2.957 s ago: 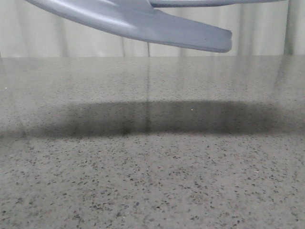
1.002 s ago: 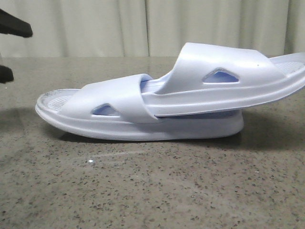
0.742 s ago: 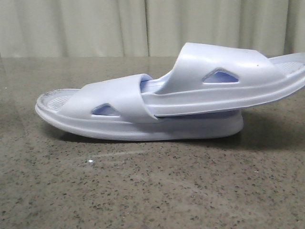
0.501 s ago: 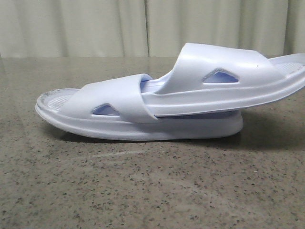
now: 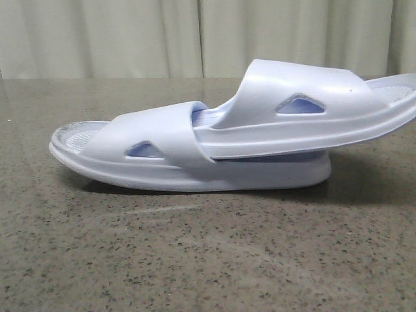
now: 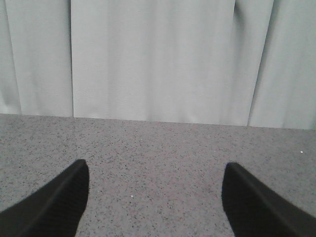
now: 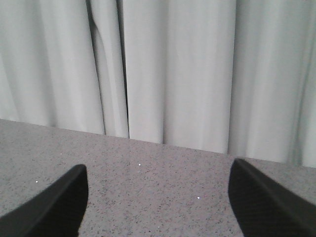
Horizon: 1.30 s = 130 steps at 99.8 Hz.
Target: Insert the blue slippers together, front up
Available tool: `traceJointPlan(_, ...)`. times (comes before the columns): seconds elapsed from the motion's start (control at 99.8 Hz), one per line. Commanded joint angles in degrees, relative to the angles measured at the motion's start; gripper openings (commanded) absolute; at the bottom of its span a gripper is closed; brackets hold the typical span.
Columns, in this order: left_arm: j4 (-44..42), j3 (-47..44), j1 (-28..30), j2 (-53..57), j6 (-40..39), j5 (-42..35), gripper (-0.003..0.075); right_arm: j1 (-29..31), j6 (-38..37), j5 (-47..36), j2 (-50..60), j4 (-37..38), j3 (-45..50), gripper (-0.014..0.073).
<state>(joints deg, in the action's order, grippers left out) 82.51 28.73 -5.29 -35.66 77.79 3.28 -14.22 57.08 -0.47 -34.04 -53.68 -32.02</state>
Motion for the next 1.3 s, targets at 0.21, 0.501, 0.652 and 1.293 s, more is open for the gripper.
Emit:
traceJointPlan(0.21, -0.4, -4.5, -3.0, 6.2, 0.2, -1.7, 0.0498, -0.1, 0.9, -4.8, 10.7, 0.0, 8.4, 0.0509)
traceJointPlan(0.501, -0.4, -9.6, -3.0, 8.4, 0.2, -1.8, 0.0498, -0.1, 0.9, -6.6, 18.2, -5.2, 17.3, 0.0509)
traceJointPlan(0.652, -0.4, -9.7, -3.0, 8.3, 0.2, -1.7, 0.0498, -0.1, 0.9, -8.5, 18.2, -5.2, 19.7, 0.0507)
traceJointPlan(1.293, -0.4, -9.7, -3.0, 8.3, 0.2, -1.7, 0.0016, -0.1, 0.9, -7.8, 18.2, -5.2, 19.8, -0.0107)
